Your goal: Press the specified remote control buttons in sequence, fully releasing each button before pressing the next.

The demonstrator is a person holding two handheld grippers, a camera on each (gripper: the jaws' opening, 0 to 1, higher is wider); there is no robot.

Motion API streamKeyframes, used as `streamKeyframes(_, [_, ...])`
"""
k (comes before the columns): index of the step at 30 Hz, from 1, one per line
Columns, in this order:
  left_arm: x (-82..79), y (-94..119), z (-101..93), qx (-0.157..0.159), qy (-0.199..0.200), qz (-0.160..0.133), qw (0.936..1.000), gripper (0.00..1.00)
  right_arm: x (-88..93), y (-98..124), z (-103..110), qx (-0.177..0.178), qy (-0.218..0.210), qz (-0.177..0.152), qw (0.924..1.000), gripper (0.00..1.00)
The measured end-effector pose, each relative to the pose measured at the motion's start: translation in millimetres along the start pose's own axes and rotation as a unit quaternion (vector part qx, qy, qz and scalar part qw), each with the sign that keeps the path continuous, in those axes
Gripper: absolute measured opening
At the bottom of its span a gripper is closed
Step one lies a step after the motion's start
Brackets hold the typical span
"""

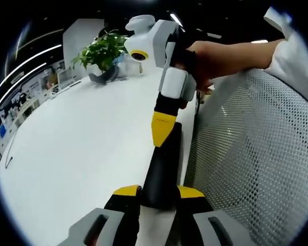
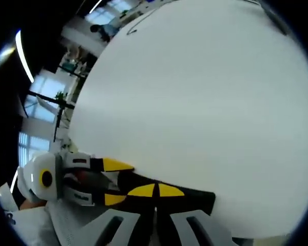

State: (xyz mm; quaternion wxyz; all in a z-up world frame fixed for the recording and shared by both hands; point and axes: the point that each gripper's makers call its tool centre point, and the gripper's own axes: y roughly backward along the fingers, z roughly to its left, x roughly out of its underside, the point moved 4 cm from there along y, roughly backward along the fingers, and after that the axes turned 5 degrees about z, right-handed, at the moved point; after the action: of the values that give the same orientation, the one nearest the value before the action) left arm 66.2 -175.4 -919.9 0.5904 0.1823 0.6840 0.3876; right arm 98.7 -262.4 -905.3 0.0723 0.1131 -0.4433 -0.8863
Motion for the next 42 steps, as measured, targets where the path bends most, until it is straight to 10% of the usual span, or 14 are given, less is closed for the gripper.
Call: streamKeyframes(42, [-1.4, 1.8, 9.7, -0.005, 0.008, 0.006, 0.9999, 0.25, -4.1, 8.3, -4.1, -0.004, -0.013, -0.018, 0.9997, 0.0])
